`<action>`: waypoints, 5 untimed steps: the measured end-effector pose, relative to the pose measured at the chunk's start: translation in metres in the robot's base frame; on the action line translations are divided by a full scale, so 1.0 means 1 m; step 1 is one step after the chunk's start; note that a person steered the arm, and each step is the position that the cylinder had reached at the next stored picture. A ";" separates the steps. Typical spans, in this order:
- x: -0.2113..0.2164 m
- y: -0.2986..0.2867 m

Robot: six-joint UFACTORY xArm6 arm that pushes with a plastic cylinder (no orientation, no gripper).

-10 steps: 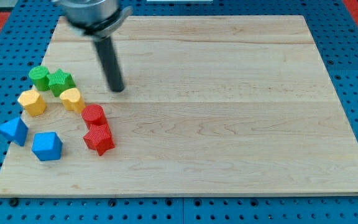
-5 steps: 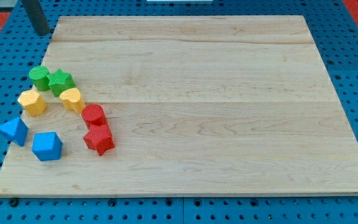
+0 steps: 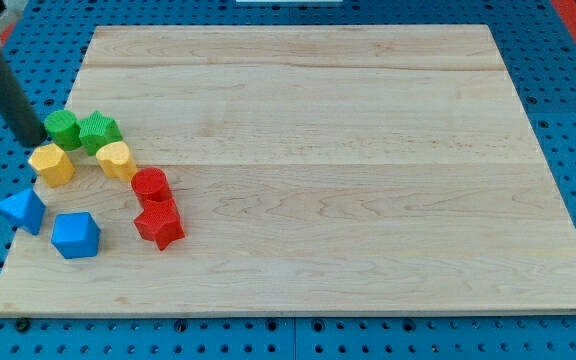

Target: Push the blue triangle towards the yellow hexagon

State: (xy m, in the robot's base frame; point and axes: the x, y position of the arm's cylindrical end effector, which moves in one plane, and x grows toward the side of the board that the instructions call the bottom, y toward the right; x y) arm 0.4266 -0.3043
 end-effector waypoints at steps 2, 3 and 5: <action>0.049 0.000; 0.051 -0.001; 0.067 -0.001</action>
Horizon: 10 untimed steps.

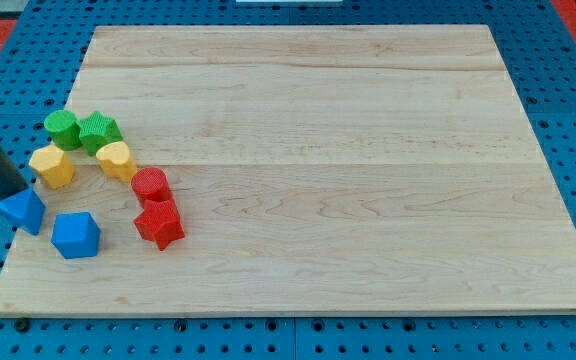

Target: Push the blue triangle towards the yellow hexagon

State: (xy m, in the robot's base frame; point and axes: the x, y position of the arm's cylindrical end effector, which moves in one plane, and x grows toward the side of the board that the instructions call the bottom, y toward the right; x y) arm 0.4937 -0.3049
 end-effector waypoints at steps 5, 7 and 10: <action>0.087 0.009; 0.056 0.035; 0.033 0.032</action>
